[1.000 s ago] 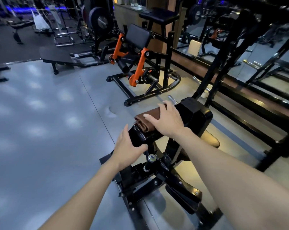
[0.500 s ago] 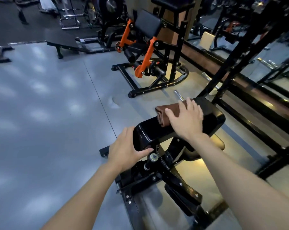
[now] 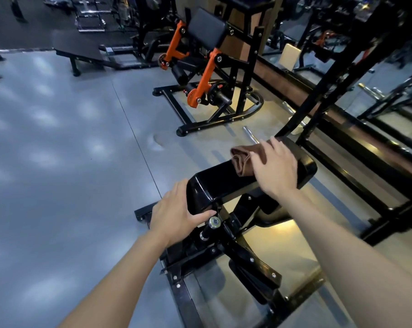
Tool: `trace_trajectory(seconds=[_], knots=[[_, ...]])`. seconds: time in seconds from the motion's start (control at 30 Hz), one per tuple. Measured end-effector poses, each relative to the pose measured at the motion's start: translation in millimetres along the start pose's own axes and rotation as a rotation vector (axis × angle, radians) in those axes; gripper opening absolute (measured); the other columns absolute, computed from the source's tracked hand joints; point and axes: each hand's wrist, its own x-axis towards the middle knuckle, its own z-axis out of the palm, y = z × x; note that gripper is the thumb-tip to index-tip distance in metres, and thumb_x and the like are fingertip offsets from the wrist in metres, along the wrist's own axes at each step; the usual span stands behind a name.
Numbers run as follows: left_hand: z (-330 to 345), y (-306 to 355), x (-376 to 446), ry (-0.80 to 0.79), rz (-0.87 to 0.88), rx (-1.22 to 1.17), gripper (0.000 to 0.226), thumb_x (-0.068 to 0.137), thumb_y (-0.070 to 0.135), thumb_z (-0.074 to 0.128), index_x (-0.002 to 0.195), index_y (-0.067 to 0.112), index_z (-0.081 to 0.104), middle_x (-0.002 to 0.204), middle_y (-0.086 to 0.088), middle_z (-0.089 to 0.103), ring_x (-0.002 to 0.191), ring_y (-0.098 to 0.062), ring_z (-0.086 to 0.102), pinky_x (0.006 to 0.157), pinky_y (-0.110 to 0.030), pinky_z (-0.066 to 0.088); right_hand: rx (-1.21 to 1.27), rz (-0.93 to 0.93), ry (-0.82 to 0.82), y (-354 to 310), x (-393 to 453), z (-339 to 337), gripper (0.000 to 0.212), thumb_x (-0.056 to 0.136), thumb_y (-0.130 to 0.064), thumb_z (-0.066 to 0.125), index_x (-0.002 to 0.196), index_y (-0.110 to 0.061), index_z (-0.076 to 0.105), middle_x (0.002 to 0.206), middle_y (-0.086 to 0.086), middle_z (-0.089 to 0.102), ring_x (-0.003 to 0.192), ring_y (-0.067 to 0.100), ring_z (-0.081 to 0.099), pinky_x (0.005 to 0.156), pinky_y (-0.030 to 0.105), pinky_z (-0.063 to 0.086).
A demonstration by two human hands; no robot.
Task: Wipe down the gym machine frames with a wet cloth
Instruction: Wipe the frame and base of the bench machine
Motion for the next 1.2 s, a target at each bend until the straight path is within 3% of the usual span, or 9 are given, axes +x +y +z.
trace_trajectory(seconds=[0.23,0.37,0.5,0.6,0.7,0.8,0.93,1.13,1.2], knots=[[3,-4,1,0.027,0.012,-0.025,0.085,0.070,0.083,0.067,0.137,0.043,0.033,0.129,0.019,0.050,0.121,-0.015,0.054,0.091,-0.041,0.046,-0.024,-0.294,-0.083,7,-23,2,0.061,0.103,-0.064,0.029,0.157,-0.037,0.041,0.168,-0.011,0.030,0.157,0.017,0.019,0.128,0.045,0.016],[2,-2,0,0.021,0.021,-0.044,0.083,0.070,0.082,0.066,0.135,0.044,0.033,0.126,0.019,0.050,0.117,-0.015,0.056,0.092,-0.042,0.048,0.020,-0.054,-0.006,40,10,-12,0.071,0.099,-0.068,0.023,0.157,-0.031,0.042,0.169,-0.003,0.030,0.156,0.025,0.022,0.128,0.050,0.017],[2,-2,1,0.009,0.004,-0.062,0.083,0.069,0.079,0.070,0.134,0.041,0.034,0.125,0.018,0.049,0.116,-0.016,0.056,0.093,-0.043,0.048,0.008,0.072,-0.004,-10,-17,3,0.066,0.103,-0.062,0.025,0.159,-0.030,0.038,0.170,0.001,0.025,0.158,0.026,0.015,0.130,0.046,0.008],[3,-1,1,0.027,0.000,-0.066,0.084,0.066,0.080,0.072,0.131,0.041,0.036,0.124,0.018,0.051,0.116,-0.016,0.057,0.092,-0.043,0.048,0.010,-0.151,-0.013,-51,-60,16,0.062,0.103,-0.062,0.032,0.157,-0.032,0.042,0.168,-0.004,0.030,0.157,0.022,0.018,0.127,0.043,0.011],[4,-2,1,0.031,0.004,-0.074,0.083,0.065,0.080,0.073,0.131,0.042,0.038,0.123,0.017,0.052,0.114,-0.016,0.058,0.091,-0.043,0.049,-0.026,-0.323,-0.085,-35,-54,4,0.062,0.103,-0.065,0.031,0.156,-0.034,0.043,0.166,-0.008,0.033,0.155,0.019,0.023,0.127,0.045,0.019],[4,-2,0,0.024,0.011,-0.078,0.086,0.069,0.078,0.072,0.137,0.040,0.036,0.128,0.017,0.051,0.117,-0.016,0.056,0.095,-0.043,0.048,-0.044,-0.206,-0.065,6,-9,-14,0.062,0.103,-0.064,0.026,0.147,-0.029,0.051,0.152,-0.005,0.048,0.143,0.024,0.041,0.117,0.052,0.037],[4,-1,-1,0.031,0.005,-0.068,0.086,0.070,0.078,0.070,0.137,0.039,0.036,0.129,0.018,0.050,0.119,-0.015,0.055,0.095,-0.042,0.047,-0.036,0.046,-0.045,15,18,-15,0.071,0.099,-0.064,0.022,0.152,-0.026,0.048,0.160,0.003,0.042,0.150,0.029,0.032,0.126,0.051,0.024],[6,-3,1,0.047,0.007,-0.071,0.084,0.067,0.077,0.073,0.134,0.042,0.036,0.125,0.018,0.051,0.117,-0.014,0.055,0.090,-0.039,0.047,-0.092,-0.390,-0.157,-31,-27,-1,0.066,0.102,-0.066,0.031,0.156,-0.030,0.043,0.166,-0.008,0.035,0.155,0.017,0.025,0.128,0.039,0.017],[6,-3,2,0.039,0.003,-0.078,0.087,0.067,0.078,0.073,0.137,0.043,0.034,0.129,0.019,0.050,0.120,-0.014,0.054,0.094,-0.042,0.048,-0.086,-0.361,-0.150,-9,-10,-6,0.067,0.102,-0.069,0.027,0.155,-0.032,0.044,0.165,-0.008,0.036,0.154,0.018,0.028,0.126,0.044,0.023]])
